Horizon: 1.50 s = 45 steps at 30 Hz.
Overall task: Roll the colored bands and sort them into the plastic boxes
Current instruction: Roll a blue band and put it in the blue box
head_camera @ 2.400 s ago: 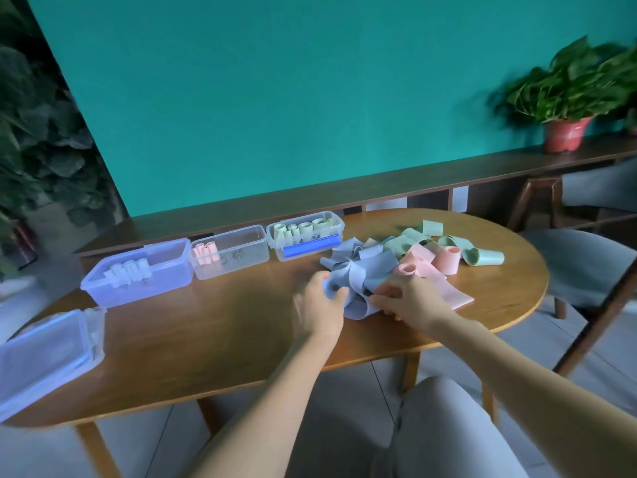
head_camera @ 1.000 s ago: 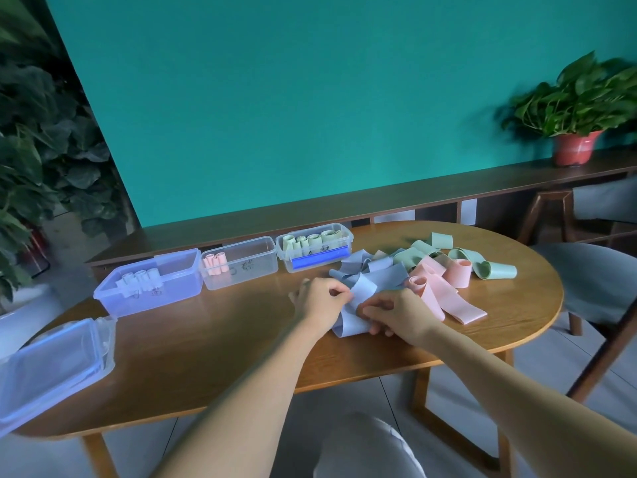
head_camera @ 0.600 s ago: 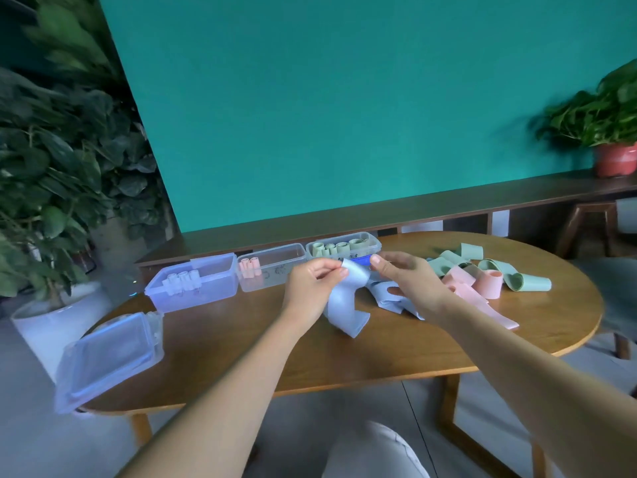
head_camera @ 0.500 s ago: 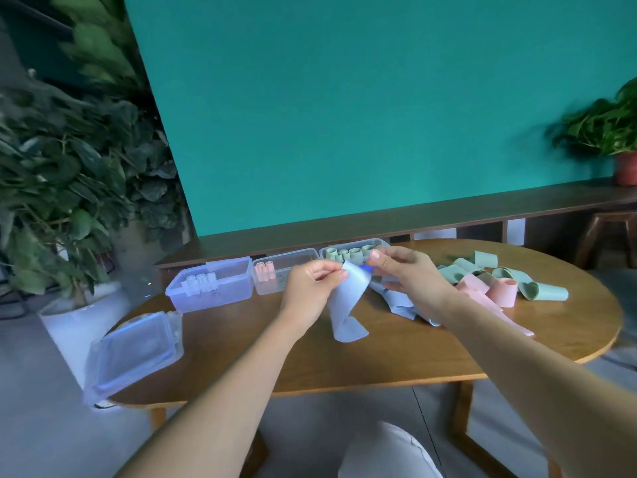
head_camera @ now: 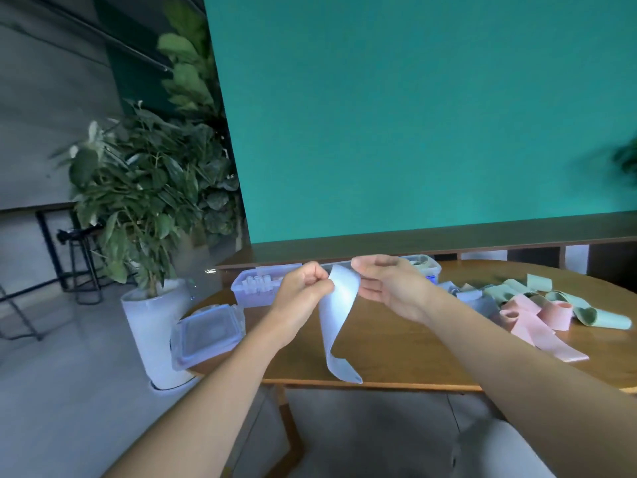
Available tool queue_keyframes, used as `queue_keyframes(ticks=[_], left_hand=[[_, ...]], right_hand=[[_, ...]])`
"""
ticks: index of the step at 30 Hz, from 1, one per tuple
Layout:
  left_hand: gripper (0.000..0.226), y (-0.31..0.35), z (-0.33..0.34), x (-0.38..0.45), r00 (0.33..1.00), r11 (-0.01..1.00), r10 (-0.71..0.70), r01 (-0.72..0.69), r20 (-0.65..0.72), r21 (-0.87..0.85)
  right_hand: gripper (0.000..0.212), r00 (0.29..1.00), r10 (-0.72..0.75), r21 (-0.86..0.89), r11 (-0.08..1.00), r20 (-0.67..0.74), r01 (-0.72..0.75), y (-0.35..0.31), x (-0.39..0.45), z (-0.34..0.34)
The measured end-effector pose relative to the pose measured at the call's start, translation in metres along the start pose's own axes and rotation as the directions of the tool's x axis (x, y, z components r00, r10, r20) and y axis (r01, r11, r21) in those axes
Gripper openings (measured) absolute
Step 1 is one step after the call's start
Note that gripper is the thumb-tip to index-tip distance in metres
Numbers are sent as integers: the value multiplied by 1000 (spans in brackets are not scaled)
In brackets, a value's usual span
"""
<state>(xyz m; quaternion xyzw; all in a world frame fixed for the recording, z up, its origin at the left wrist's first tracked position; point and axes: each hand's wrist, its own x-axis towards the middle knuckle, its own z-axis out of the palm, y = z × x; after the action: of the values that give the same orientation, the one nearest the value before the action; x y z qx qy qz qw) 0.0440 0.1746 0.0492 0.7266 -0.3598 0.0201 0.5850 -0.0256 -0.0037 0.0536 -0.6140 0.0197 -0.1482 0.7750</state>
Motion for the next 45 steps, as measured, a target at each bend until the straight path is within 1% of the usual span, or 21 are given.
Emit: queue_keyframes(ticks=[3, 5, 6, 7, 8, 9, 10, 11, 12, 13, 15, 17, 21, 24, 26, 29, 32, 35, 37, 41, 45], left_hand=[[14, 1, -11, -4, 1000, 1000, -21, 21, 7, -6], [6, 3, -14, -7, 999, 997, -32, 34, 34, -67], [7, 3, -14, -7, 999, 994, -34, 37, 30, -105], [16, 4, -12, -7, 1000, 991, -28, 26, -6, -132], [19, 6, -9, -6, 997, 993, -1, -9, -80, -116], [20, 9, -6, -6, 980, 996, 53, -65, -190, -58], [20, 15, -2, -5, 948, 992, 130, -126, -291, 31], [20, 21, 1, -3, 913, 977, 211, -191, -349, 93], [19, 27, 4, -1, 891, 963, 269, -252, -366, 96], [16, 34, 7, 2, 889, 955, 294, -289, -352, 69], [11, 44, 10, 8, 900, 951, 303, -307, -315, 39], [10, 52, 10, 13, 913, 952, 297, -305, -281, 14], [22, 59, 11, 20, 944, 956, 238, -269, -227, -117], [11, 63, 12, 26, 949, 947, 212, -258, -233, -192], [7, 64, 12, 29, 940, 946, 217, -269, -262, -182], [13, 63, 14, 31, 946, 948, 191, -247, -262, -201], [14, 54, 15, 35, 955, 950, 152, -213, -257, -229], [14, 35, 17, 41, 959, 961, 117, -175, -258, -214], [13, 17, 19, 47, 963, 971, 91, -142, -252, -191], [8, -28, 24, 61, 970, 992, 26, -55, -241, -116], [6, -77, 34, 77, 974, 995, -69, 53, -217, -79]], right_hand=[[13, 994, -86, -58, 995, -68, 82, -6, -4, 11], [12, 991, -123, -56, 991, -61, 119, -11, -6, 18], [11, 987, -146, -52, 988, -63, 143, -15, -8, 22], [12, 982, -175, -55, 984, -76, 171, -20, -9, 26], [13, 974, -202, -62, 978, -98, 197, -25, -10, 30], [15, 966, -229, -73, 973, -124, 221, -29, -10, 33], [16, 957, -249, -80, 968, -150, 240, -34, -10, 36], [16, 949, -266, -87, 963, -171, 254, -38, -10, 39], [15, 942, -281, -92, 959, -183, 268, -43, -10, 41], [15, 938, -293, -89, 956, -185, 281, -48, -10, 42], [17, 938, -305, -48, 952, -163, 301, -56, -11, 43], [19, 939, -319, 2, 947, -128, 322, -64, -11, 40], [12, 935, -354, 39, 934, -34, 355, -72, -12, 32], [12, 933, -361, 58, 931, 0, 360, -73, -11, 28], [14, 922, -387, -8, 922, -30, 387, -72, -10, 25], [20, 895, -438, -214, 885, -82, 413, -71, -6, 18], [17, 925, -375, -301, 891, -68, 339, -66, 2, 10], [17, 958, -283, -291, 921, -44, 259, -56, 13, 4], [15, 967, -252, -295, 927, -32, 232, -46, 23, -1], [20, 981, -190, -333, 928, -34, 168, -12, 53, -16], [24, 995, -91, -383, 921, -33, 71, 31, 91, -38]])
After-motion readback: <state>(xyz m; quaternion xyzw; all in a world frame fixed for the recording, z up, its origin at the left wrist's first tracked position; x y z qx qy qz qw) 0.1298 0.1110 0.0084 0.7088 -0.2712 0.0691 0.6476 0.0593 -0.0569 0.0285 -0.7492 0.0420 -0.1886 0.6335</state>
